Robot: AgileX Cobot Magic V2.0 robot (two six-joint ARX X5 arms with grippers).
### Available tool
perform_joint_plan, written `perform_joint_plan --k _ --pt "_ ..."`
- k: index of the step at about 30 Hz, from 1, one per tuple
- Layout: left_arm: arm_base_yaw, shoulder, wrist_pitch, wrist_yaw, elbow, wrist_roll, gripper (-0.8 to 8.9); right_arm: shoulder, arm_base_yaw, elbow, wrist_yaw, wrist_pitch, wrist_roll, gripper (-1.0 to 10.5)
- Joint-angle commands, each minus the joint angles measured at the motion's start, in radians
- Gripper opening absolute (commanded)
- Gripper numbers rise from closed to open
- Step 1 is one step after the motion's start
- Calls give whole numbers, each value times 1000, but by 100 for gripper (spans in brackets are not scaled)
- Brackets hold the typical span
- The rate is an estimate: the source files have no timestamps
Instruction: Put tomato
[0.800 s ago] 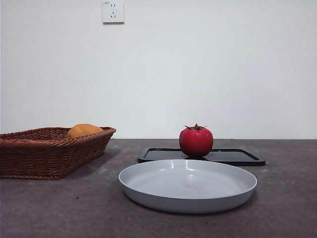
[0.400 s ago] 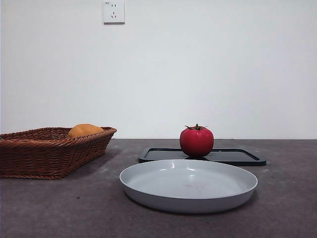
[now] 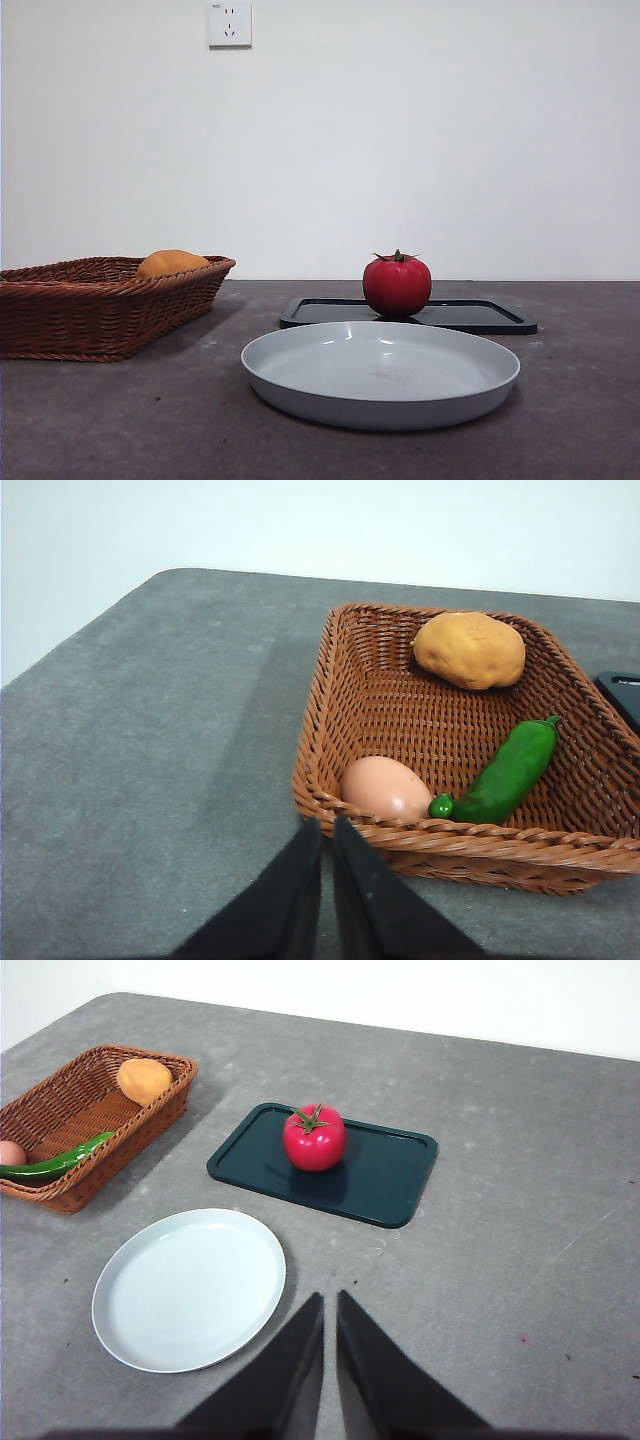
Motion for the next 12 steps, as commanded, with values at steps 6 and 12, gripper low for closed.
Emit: perform_joint_plan --k 6,12 --pt "1 -2 -5 4 -21 18 19 -34 -134 -87 26 125 -146 14" --pt "1 -2 -5 4 -21 18 19 -215 -365 -432 0 547 -159 14"
